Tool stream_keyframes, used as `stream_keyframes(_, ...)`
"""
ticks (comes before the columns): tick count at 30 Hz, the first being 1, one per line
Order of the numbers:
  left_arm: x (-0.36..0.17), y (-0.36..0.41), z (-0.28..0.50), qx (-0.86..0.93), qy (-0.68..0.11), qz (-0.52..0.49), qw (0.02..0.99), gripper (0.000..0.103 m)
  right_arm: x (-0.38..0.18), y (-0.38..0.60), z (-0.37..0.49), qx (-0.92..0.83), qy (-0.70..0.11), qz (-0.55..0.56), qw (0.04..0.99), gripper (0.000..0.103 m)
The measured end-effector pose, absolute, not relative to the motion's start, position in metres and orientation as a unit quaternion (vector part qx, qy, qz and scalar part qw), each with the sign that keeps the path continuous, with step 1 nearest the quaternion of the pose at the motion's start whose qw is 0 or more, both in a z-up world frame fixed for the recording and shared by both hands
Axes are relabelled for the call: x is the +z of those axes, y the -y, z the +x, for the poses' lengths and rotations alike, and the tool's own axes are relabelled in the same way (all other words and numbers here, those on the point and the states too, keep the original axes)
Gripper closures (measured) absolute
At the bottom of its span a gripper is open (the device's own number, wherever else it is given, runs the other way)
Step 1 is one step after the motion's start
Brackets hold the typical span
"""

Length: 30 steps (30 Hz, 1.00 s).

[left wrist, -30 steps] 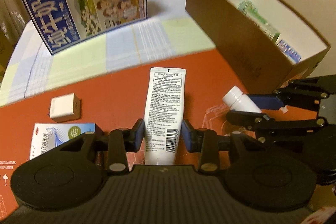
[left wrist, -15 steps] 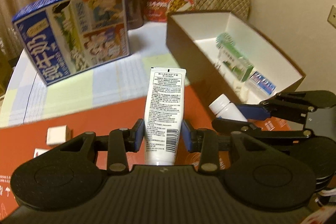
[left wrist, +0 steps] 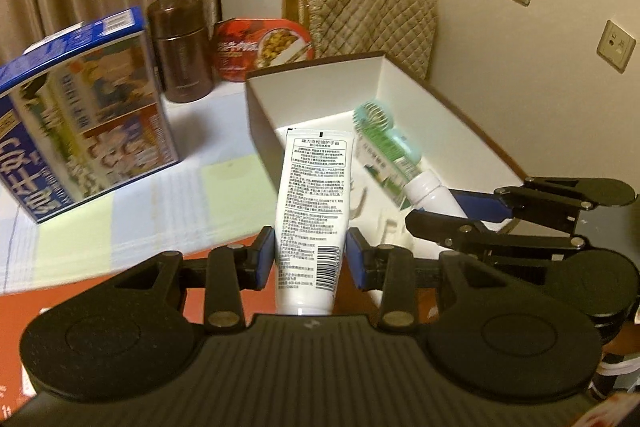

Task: Organize rigid objects
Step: 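Lift and carry the tube and pill bottle with both tools over the brown box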

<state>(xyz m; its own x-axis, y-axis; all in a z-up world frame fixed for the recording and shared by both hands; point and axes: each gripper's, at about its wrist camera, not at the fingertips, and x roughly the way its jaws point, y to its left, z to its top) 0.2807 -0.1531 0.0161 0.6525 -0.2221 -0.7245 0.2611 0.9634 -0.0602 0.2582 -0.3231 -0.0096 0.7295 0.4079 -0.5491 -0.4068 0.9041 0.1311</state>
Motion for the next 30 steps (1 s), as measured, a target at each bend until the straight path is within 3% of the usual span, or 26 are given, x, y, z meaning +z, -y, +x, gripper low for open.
stream_keyframes(13,0.012,0.205,0.342,-0.140,-0.404,0.010,0.904,0.070,-0.010,0.375,0.329,0.197,-0.303,0.023,0.932,0.079)
stream_keyframes(30,-0.018,0.215,0.441,-0.099,-0.435,0.014,0.895,0.070,-0.034,0.382,0.431,0.207,-0.331,0.052,0.919,0.079)
